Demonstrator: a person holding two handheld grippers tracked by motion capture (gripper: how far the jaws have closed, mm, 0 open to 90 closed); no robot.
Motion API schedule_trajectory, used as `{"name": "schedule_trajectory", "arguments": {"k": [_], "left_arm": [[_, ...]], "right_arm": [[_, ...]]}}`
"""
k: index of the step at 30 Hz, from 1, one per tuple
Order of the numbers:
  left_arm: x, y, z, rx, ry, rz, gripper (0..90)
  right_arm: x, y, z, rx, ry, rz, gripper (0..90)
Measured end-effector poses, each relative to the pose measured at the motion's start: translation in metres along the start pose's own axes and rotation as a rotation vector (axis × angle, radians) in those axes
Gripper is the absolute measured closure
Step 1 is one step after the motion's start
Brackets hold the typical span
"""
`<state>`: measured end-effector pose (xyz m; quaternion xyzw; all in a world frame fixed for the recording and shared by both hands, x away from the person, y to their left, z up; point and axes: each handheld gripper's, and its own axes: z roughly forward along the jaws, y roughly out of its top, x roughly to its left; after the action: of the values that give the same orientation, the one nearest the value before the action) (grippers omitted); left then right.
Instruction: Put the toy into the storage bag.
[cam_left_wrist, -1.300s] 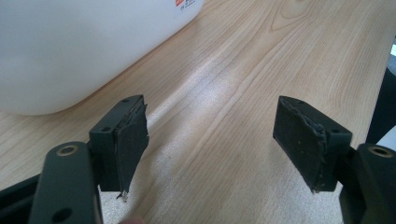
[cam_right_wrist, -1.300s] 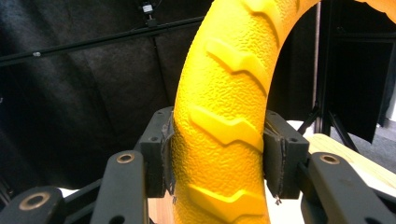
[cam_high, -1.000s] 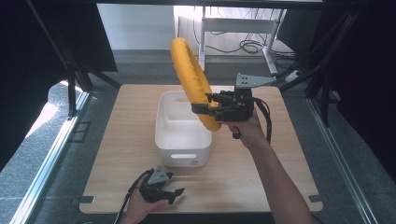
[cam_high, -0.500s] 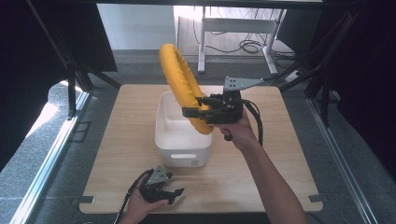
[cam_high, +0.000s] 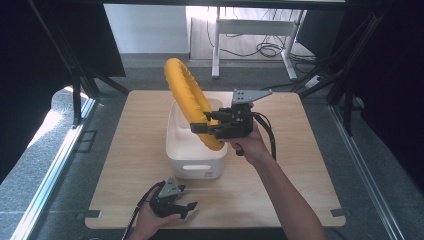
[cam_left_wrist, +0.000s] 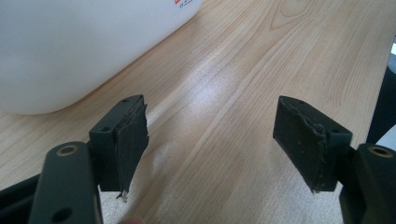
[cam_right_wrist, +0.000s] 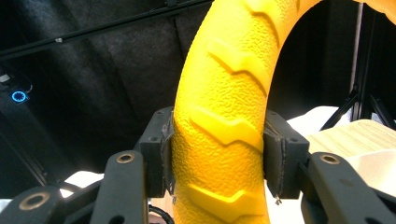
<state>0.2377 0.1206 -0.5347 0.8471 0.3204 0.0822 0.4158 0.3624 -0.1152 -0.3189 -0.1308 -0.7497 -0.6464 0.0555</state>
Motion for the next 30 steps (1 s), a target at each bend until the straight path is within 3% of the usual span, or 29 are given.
{"name": "schedule_trajectory", "arguments": {"k": [13, 30], "left_arm": [[0.001, 0.000, -0.001, -0.001, 0.004, 0.005, 26.4], [0.000, 0.000, 0.000, -0.003, 0.000, -0.002, 26.3]], "right_arm": [[-0.005, -0.010, 0.009, 0.029, 0.013, 0.002, 51.4], [-0.022, -0.031, 0.021, 0.090, 0.024, 0.053, 51.3]]}}
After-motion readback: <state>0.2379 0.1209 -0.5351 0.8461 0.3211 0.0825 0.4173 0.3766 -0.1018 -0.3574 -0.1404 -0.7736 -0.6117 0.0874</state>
